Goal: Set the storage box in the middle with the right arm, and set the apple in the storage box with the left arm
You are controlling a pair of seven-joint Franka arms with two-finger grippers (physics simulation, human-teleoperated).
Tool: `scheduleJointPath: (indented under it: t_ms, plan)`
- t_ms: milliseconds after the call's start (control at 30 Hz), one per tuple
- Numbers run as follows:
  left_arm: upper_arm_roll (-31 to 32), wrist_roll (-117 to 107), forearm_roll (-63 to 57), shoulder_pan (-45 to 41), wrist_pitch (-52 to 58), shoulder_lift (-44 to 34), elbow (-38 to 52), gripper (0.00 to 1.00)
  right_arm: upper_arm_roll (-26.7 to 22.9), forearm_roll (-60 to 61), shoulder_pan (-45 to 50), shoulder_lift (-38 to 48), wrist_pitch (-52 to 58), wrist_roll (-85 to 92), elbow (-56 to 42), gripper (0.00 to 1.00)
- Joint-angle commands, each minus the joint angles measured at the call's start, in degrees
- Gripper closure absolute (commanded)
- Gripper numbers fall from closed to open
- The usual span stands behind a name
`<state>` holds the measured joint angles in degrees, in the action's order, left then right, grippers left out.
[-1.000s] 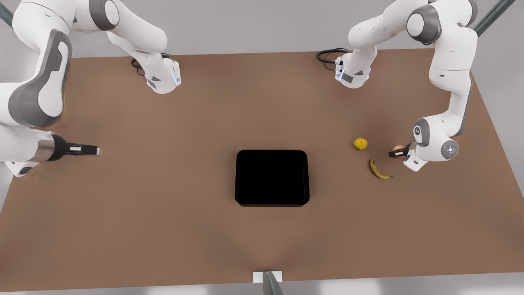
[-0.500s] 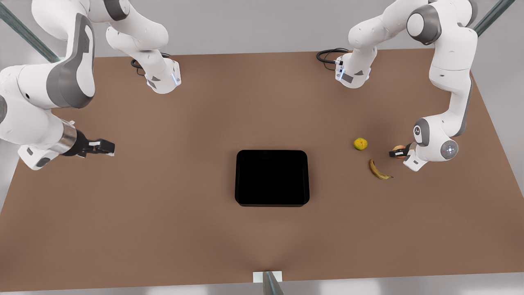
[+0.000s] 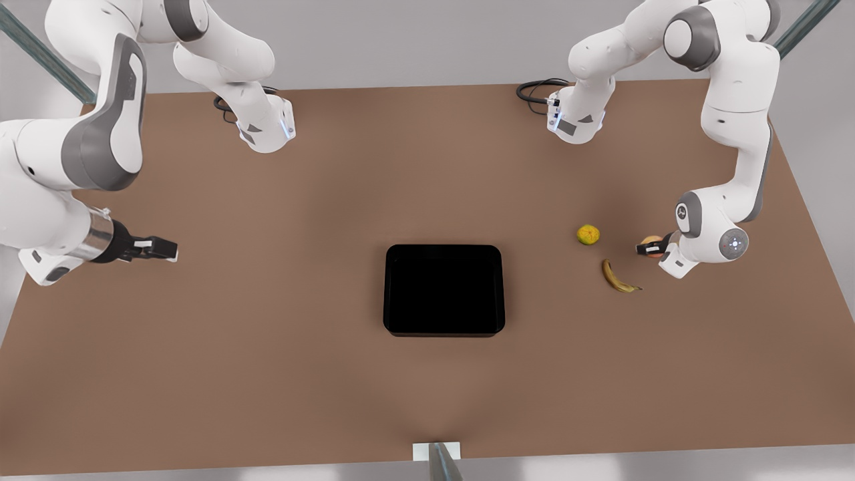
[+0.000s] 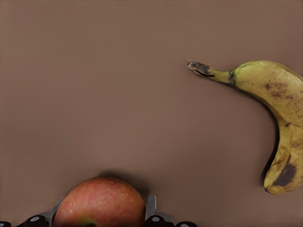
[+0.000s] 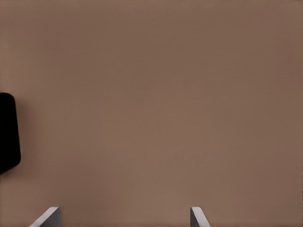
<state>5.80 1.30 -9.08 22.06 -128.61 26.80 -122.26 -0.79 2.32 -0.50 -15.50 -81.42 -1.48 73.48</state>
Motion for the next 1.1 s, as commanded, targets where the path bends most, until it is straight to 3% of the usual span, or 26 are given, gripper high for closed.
scheduleJointPath:
  t_ms: [0,300,367,500,567,700,733,800,900,967,1000,1033,1067]
  plan:
    - [0.0,0.1,1.78,0.0,0.02,0.01,0.0,0.29,0.0,-0.04,-0.02,0.03,0.04,-0.02,0.0,0.0]
    - [0.09,-1.04,1.78,-2.19,4.15,-3.94,0.09,0.31,0.09,-0.04,-0.02,0.03,0.21,0.16,0.0,0.0]
    - [0.52,-2.18,2.75,-5.09,7.58,-6.49,1.67,0.31,0.09,-0.21,-0.02,0.03,0.12,0.16,0.0,0.0]
    - [0.96,-17.29,8.55,-21.09,13.47,-9.84,6.59,0.31,0.09,-0.12,-0.02,0.03,0.12,0.07,0.0,0.0]
    - [3.86,-28.1,10.22,-27.51,19.18,-8.26,13.45,0.31,0.0,-0.12,-0.02,0.03,0.12,0.16,0.0,0.0]
    - [12.47,-44.44,10.4,-34.1,18.22,-7.82,13.45,0.3,0.09,-0.21,-0.02,0.03,0.04,0.16,0.0,0.0]
    - [13.27,-47.61,11.36,-35.59,17.08,-7.03,14.15,0.3,0.09,-0.12,-0.02,0.03,0.04,0.07,0.0,0.0]
    - [13.36,-60.09,12.15,-41.22,17.25,-0.53,26.09,0.3,0.09,-0.12,-0.02,0.03,0.04,0.16,0.0,0.0]
    - [13.01,-62.74,11.54,-41.31,16.72,7.12,37.0,0.3,0.09,-0.21,-0.02,0.03,0.04,0.16,0.0,0.0]
    - [12.83,-62.56,11.36,-41.31,16.55,9.06,39.03,0.3,0.09,-0.12,-0.02,0.03,0.04,0.16,0.0,0.0]
    - [12.74,-62.65,11.36,-41.49,16.46,9.49,39.03,0.29,0.09,-0.12,-0.02,0.03,0.04,0.16,0.0,0.0]
    - [12.74,-62.65,10.22,-41.49,16.46,9.94,39.03,0.0,0.09,-0.12,-0.02,0.03,0.04,0.07,0.0,0.0]
    - [12.74,-62.65,10.22,-41.49,16.55,9.94,39.03,0.0,0.09,-0.13,-0.02,0.03,0.04,0.16,0.0,0.0]
